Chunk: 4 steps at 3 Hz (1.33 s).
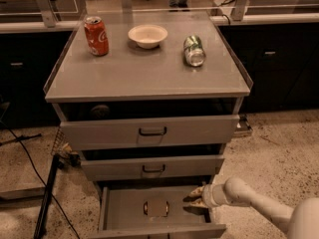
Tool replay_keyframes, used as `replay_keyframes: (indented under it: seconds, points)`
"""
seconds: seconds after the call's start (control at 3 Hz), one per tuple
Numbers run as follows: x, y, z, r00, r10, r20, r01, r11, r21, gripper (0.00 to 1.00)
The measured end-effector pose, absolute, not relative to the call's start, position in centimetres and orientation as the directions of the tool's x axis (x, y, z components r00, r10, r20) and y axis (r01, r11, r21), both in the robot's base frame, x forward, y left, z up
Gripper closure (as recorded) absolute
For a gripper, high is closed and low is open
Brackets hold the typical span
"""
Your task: Close bottom drawer
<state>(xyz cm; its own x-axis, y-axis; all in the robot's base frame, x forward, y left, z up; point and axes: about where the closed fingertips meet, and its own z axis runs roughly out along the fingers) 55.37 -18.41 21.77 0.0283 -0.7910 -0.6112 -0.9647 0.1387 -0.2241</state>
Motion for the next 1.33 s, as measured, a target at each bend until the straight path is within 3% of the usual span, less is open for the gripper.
replay_keyframes:
  seconds: [0.33, 0.67, 1.33]
  points:
    - [55.4, -23.6, 24.7, -0.039, -0.83, -0.557, -0.947, 0.208, -0.244, 0.86]
    - [55.4, -28.6, 27.7, -0.097, -0.876, -0.473, -0.917, 0.263, -0.301, 1.0]
    - [56.3, -28.8, 28.4, -0.095, -0.884, -0.459, -0.903, 0.27, -0.334, 1.0]
